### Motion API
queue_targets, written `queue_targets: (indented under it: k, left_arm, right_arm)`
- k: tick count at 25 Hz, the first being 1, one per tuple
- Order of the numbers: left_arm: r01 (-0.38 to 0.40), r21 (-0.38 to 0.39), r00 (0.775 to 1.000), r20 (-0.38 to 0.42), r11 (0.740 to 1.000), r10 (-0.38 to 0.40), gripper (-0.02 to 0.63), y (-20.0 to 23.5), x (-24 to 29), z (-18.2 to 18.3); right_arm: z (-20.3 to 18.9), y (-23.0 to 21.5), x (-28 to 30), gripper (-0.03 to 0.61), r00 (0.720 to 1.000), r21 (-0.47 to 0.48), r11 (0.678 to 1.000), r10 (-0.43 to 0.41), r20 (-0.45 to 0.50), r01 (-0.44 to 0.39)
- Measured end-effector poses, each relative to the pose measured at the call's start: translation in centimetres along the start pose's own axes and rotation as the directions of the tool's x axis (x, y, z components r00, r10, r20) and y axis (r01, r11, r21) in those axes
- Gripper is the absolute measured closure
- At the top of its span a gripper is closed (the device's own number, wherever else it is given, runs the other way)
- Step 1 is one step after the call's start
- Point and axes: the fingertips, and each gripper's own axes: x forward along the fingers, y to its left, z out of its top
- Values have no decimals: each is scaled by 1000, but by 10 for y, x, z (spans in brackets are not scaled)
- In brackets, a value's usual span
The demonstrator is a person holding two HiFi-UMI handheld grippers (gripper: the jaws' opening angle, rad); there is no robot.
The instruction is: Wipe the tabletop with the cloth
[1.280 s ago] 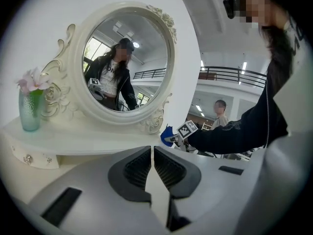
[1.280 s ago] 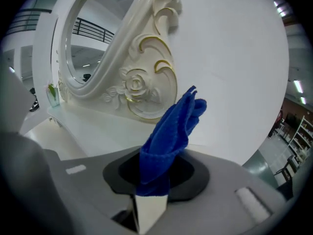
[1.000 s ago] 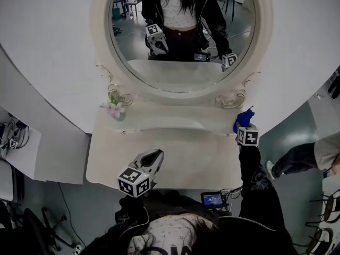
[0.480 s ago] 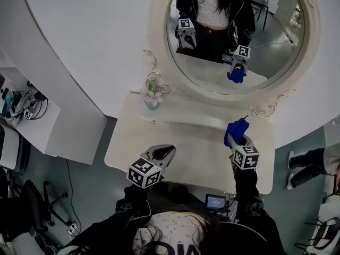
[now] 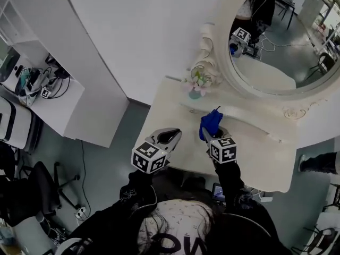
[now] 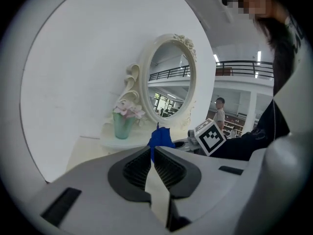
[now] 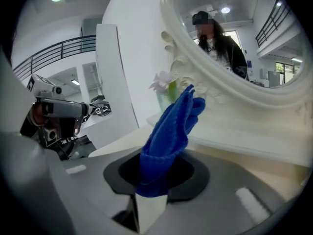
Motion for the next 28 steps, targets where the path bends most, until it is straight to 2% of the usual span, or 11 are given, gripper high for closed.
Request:
queue_targets:
  k: [5, 13, 17, 20, 24, 28]
  left_arm:
    - [-34, -25, 999, -1, 999, 34, 614, 42, -41, -8]
    - [-86, -65, 996, -3, 994, 86, 614, 90, -80, -18]
    - [-97, -78, 995, 5, 992, 98, 614, 99, -85, -20]
    - [-94, -87, 995, 11, 992, 96, 614, 104, -84, -19]
    - [-63, -83, 998, 7, 995, 64, 614, 101, -74, -16]
    - [-7, -67, 1000, -6, 998, 6, 614, 85, -55, -16]
  right_arm:
    - [-3, 75, 77, 474, 993, -14, 996, 83, -78, -85]
    - [-16, 150, 161, 474, 970, -40, 982, 178, -166, -187]
    - [-42, 153, 177, 472, 960, -123, 979, 127, -249, -162]
    - [-41, 152, 177, 469, 962, -151, 978, 104, -254, -145]
    - [-43, 137, 170, 469, 961, -158, 982, 56, -270, -102]
    - [-49, 105, 158, 469, 966, -123, 992, 8, -259, -41]
